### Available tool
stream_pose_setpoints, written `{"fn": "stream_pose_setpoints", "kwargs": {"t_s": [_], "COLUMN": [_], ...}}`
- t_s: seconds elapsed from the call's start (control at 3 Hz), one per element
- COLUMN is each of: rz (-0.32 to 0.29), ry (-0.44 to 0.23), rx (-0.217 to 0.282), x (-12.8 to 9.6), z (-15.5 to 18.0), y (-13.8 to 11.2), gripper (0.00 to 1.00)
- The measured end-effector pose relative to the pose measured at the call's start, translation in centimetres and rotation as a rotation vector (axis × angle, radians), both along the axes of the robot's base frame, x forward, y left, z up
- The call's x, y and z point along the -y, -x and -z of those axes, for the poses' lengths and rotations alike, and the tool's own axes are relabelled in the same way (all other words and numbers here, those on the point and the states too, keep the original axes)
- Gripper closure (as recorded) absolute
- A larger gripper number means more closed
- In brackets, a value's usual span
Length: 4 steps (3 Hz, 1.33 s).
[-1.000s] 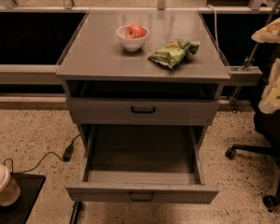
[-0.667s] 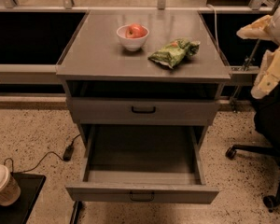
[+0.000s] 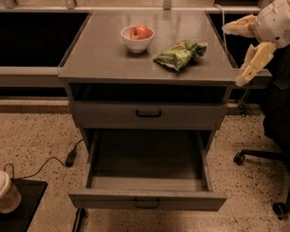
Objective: Place green jalapeno chip bag into middle drawer
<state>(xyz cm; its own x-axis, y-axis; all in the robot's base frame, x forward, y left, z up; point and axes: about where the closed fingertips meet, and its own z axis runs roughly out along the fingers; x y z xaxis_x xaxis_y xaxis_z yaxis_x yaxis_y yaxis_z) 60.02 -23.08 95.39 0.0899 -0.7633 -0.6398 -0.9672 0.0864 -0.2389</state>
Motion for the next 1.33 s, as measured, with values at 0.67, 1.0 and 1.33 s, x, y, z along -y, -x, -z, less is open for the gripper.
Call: {"fn": "stream_pose_setpoints", "kwargs": {"t_s": [0.67, 1.0, 1.33], "rz": [0.032, 0.083, 0.151], "ry": [-0.005, -0.017, -0.032], "rx": [0.014, 0.003, -0.008], "x": [0.5, 1.4, 1.5], "z": [0.2, 2.4, 8.2], "y": [-1.3, -5.1, -12.0], "gripper": [0.00, 0.00, 0.00]}}
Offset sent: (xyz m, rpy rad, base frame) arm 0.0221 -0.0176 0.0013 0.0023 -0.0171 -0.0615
